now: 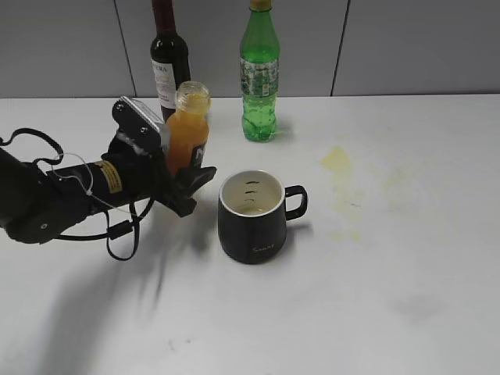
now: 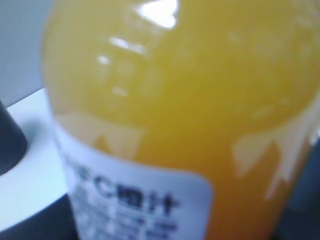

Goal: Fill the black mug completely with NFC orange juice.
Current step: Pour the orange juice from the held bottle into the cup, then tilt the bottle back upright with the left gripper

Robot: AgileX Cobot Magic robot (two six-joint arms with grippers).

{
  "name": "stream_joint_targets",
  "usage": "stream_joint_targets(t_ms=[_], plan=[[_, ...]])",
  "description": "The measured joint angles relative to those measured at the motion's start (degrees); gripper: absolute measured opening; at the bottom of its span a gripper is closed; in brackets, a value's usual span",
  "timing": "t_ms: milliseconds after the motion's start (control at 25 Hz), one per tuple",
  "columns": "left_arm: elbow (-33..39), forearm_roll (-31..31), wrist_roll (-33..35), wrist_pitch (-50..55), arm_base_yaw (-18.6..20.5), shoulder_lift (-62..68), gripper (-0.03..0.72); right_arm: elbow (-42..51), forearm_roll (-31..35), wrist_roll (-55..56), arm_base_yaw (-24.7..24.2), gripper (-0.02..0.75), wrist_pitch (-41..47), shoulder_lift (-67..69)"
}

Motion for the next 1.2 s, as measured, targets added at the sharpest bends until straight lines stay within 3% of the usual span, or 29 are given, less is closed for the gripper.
stream_joint_targets(t_ms=[320, 840, 1200], plan=[[-4.8, 1.2, 1.8, 4.3, -0.2, 0.1, 0.469, 0.0, 0.0, 0.0, 0.0, 0.592, 0.0, 0.0], [-4.9, 2.5, 16.8, 8.2, -1.9, 0.3, 0.469, 0.0, 0.0, 0.0, 0.0, 0.592, 0.0, 0.0], [-4.9, -3.3, 28.2, 8.6, -2.3, 0.4, 0.469, 0.0, 0.0, 0.0, 0.0, 0.592, 0.0, 0.0]])
